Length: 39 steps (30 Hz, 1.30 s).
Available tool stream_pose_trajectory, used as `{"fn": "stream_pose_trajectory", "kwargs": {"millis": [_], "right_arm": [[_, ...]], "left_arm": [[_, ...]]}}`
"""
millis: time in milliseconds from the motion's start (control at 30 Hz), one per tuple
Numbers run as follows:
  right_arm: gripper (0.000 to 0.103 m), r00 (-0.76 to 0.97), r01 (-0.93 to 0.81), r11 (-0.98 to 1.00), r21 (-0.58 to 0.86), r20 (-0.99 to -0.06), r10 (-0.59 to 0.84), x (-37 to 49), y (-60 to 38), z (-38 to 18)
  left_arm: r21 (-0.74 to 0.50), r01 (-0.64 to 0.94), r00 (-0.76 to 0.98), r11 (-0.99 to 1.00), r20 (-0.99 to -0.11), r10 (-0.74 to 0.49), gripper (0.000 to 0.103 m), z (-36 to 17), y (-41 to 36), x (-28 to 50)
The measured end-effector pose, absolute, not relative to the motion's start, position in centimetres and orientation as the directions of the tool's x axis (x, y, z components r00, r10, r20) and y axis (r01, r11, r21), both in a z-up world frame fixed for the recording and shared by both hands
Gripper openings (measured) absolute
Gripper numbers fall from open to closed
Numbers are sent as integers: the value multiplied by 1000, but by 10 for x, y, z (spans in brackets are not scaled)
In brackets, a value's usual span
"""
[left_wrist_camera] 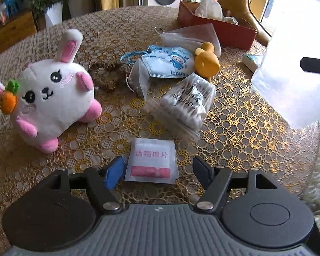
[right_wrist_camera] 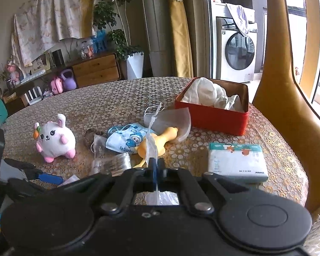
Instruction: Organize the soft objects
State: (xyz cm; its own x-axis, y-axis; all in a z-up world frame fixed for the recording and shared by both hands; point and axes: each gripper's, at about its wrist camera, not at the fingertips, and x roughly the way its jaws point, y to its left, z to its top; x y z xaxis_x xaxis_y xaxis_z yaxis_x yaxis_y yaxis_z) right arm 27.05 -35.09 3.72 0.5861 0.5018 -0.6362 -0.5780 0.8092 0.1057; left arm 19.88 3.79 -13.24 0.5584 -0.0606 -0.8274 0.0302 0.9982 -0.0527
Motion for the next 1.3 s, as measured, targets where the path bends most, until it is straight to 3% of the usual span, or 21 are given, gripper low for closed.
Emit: {"fn": "stream_pose_trajectory", "kwargs": {"millis": [200,333,667,1033,1300], "right_arm": [[2,584,-573,813,107,-642,497,270,-350,35],[2,583,-575,812,106,-643,497,270,-349,34],[2,580,-574,812,104,-648,493,267,-349,32],[2,592,-575,808,126,-618,517,268,-359,57],[2,600,-590,795,140,-582,548,276,-364,86]], "left_arm": [[-2,59,578,998,-815,-36,69,-134,32,196],[-1,63,588,998,-808,-38,44,-131,31,194],[-12,40,606,999,-795,-34,31,-126,31,191],[-95,12,617,995,-783,-82,30,-101,41,189],[-121,49,657,991,-744,-123,30,-48,32,205]]}}
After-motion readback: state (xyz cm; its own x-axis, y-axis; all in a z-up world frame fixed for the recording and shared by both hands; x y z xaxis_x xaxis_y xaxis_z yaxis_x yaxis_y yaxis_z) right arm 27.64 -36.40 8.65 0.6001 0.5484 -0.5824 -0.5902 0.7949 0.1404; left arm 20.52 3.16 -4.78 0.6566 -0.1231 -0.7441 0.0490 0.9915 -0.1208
